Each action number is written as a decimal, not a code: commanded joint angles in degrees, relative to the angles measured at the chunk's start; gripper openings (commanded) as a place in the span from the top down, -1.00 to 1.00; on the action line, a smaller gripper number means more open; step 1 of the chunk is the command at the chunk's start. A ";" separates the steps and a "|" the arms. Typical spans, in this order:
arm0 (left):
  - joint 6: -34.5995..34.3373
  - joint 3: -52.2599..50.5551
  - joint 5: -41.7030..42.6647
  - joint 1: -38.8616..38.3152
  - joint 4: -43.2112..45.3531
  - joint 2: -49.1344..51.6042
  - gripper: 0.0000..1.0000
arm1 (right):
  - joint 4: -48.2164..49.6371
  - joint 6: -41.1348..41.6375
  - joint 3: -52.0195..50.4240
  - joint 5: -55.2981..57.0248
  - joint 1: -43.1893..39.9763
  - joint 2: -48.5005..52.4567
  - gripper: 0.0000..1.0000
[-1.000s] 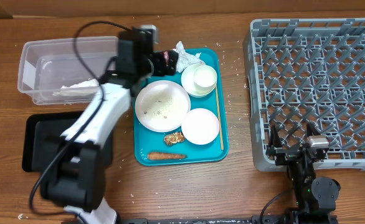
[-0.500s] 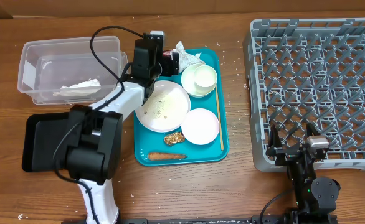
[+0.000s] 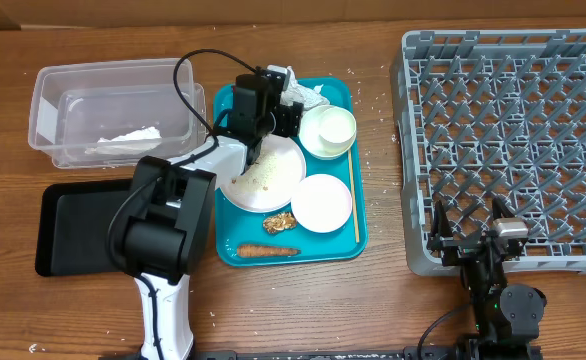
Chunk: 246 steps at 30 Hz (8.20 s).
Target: Sort waste into correct bins and load items into the dishwasher
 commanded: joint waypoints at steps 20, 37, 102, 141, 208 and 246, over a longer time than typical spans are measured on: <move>2.40 0.66 -2.29 -0.42 3.43 -0.76 0.92 | 0.20 -0.42 -0.59 0.39 0.44 -0.57 -1.00; -4.11 0.63 -1.97 -0.63 -1.25 -14.36 -0.43 | 0.17 -0.44 -0.59 0.39 0.44 -0.57 -1.00; -12.90 0.85 -47.19 14.97 -17.31 -25.97 0.85 | 0.20 -0.42 -0.59 0.39 0.44 -0.57 -1.00; 15.43 0.85 -18.56 2.78 -1.27 -4.15 -0.77 | 0.20 -0.42 -0.59 0.39 0.44 -0.57 -1.00; -49.37 1.01 -11.30 3.78 -5.14 -6.40 -0.25 | 0.20 -0.42 -0.59 0.39 0.44 -0.57 -1.00; -63.30 1.01 -12.66 5.33 0.55 2.82 -0.18 | 0.20 -0.42 -0.59 0.39 0.44 -0.57 -1.00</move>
